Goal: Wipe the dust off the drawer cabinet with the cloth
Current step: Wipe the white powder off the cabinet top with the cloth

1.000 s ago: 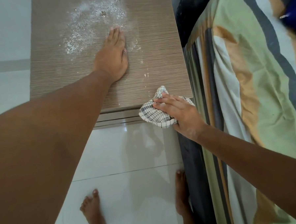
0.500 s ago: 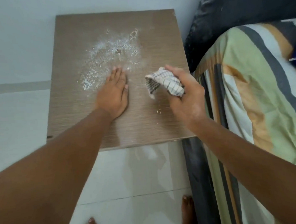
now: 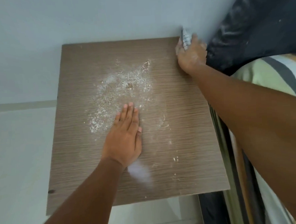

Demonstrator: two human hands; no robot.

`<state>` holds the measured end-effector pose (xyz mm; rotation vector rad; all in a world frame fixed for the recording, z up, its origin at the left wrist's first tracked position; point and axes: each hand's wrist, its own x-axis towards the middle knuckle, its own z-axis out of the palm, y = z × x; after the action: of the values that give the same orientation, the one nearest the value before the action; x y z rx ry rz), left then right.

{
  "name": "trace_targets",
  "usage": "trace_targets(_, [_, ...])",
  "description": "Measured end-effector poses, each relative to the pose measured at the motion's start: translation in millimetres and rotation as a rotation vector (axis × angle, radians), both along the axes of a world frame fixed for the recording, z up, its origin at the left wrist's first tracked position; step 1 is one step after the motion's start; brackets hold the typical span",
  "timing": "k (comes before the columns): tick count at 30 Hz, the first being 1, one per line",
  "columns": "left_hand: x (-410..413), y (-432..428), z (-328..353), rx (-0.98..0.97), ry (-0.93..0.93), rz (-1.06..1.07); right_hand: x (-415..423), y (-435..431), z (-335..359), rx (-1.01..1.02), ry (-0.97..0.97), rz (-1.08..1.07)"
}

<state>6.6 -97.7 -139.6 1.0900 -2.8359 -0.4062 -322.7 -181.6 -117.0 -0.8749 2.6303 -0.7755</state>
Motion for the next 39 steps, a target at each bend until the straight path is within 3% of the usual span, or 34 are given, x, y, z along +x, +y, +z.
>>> trace_targets(2, [0, -1, 0, -0.005, -0.008, -0.006, 6, -15, -9, 0.217, 0.054, 0.043])
trace_targets(4, [0, 0, 0, -0.008, -0.011, -0.014, 19, -27, -14, 0.272, 0.144, 0.117])
trace_targets(9, [0, 0, -1, -0.015, -0.021, -0.02, 65, -43, -17, 0.256, 0.287, 0.423])
trace_targets(16, [-1, 1, -1, 0.001, -0.026, -0.007, 86, -16, -8, 0.203, 0.274, 0.693])
trace_targets(39, [1, 12, 8, 0.034, 0.06, 0.111, 163, 211, -12, 0.073, 0.254, 0.952])
